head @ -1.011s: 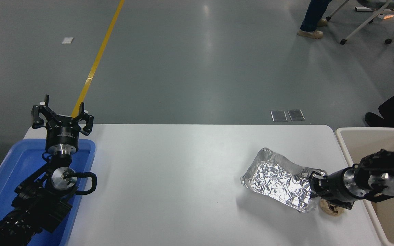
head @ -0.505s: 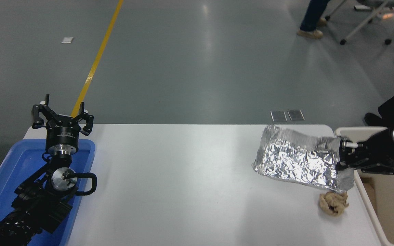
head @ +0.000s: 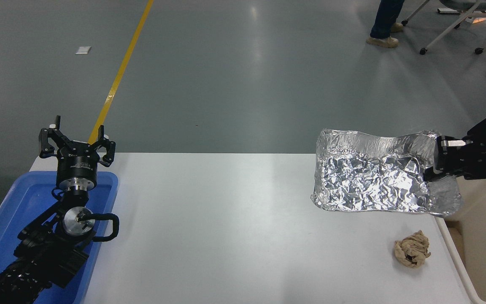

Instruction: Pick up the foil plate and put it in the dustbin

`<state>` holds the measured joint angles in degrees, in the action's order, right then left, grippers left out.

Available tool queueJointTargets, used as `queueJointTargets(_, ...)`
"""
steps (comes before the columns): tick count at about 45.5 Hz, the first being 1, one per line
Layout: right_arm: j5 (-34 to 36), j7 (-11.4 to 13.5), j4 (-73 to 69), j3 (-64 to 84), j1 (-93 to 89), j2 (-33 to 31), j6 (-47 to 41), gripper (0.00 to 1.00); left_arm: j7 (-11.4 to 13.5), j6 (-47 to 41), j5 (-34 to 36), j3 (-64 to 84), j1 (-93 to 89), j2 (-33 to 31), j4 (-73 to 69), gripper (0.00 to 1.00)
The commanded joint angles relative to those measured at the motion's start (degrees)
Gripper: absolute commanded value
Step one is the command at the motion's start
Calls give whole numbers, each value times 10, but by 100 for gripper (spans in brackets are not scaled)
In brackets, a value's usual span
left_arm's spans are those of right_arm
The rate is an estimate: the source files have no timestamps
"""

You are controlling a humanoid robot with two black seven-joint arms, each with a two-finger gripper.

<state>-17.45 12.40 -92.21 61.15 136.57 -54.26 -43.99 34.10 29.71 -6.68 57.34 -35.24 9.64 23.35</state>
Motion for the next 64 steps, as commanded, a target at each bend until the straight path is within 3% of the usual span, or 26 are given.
queueJointTargets(1, -16, 0, 1, 1, 33, -10, -10, 0, 0, 0, 0, 0, 0, 0, -1, 99)
queueJointTargets(19, -40, 0, 130, -31, -125, -29, -10, 0, 0, 0, -1, 0, 0, 0, -1, 99)
queueJointTargets(33, -39, -1, 332, -218, -422, -28, 20, 0, 0, 0, -1, 0, 0, 0, 0, 99)
queueJointTargets(44, -33, -1, 554, -404, -654, 49, 61, 0, 0, 0, 0, 0, 0, 0, 0, 99)
queueJointTargets(55, -24, -4, 780, -512, -778, 144, 65, 0, 0, 0, 0, 0, 0, 0, -1, 99)
queueJointTargets(64, 49, -4, 879, -525, -846, 198, 113, 0, 0, 0, -1, 0, 0, 0, -1, 99)
